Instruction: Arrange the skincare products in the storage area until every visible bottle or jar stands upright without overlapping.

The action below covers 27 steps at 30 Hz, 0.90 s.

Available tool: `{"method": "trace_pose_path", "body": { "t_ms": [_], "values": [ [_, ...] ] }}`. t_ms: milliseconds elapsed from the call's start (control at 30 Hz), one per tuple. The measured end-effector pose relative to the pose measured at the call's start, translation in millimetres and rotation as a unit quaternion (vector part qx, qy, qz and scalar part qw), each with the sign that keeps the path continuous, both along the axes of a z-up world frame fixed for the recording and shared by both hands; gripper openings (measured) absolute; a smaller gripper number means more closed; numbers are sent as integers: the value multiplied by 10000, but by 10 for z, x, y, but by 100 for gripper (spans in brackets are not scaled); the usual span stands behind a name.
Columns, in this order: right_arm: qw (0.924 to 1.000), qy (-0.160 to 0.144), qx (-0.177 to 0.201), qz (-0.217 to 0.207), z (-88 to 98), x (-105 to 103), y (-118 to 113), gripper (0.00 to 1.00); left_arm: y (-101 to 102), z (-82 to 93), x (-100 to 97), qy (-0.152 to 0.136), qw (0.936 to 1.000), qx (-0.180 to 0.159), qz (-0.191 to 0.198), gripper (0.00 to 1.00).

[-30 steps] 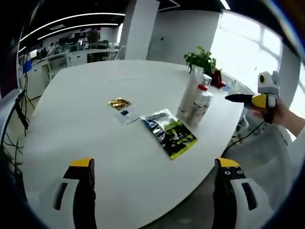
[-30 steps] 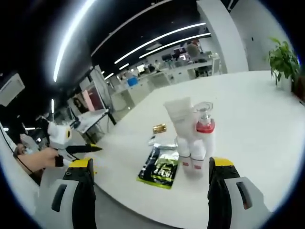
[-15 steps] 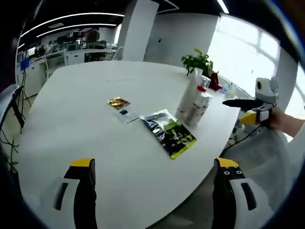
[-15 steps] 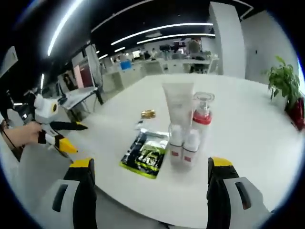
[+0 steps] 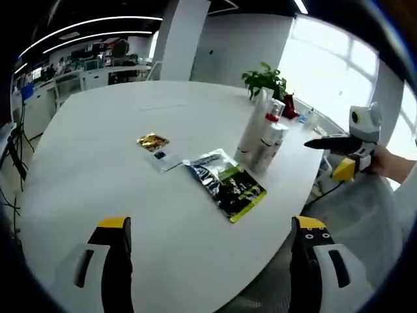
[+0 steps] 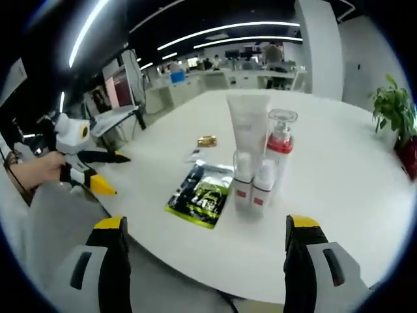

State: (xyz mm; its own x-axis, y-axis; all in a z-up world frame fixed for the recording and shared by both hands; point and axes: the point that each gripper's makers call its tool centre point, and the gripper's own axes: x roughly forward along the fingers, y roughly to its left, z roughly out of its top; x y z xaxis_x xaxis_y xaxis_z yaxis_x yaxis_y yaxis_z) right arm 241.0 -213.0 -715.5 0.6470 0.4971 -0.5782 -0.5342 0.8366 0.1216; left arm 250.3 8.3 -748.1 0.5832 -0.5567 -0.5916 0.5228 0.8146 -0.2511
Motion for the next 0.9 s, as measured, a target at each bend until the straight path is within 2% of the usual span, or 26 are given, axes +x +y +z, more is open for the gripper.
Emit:
{"method": "trace_pose_path", "body": {
  "t_ms": [100, 200, 267, 433, 600, 767, 900],
  "values": [
    [9999, -124, -4, -78, 41, 71, -44, 99, -48, 6, 49, -9, 10000, -37, -56, 94],
    [9997, -70, -251, 34, -9, 47, -76, 99, -114, 18, 79, -38, 9999, -8, -124, 94],
    [9990, -212, -357, 133, 29, 74, -73, 99, -147, 36, 104, -83, 9999, -18, -148, 94],
    [9995, -119, -225, 191, 33, 56, -55, 99, -194, 22, 169, -150, 9995, 61, -259, 93],
    [9982, -227, -456, 319, 17, 83, -89, 98, -129, -72, 326, -243, 9980, 371, -445, 93],
    [9985, -153, -392, 348, -8, 81, -117, 99, -138, -77, 506, -432, 9945, 648, -701, 91],
    [9984, -222, -407, 315, 2, 109, -126, 99, -165, -115, 713, -466, 9922, 766, -862, 91]
  ]
}}
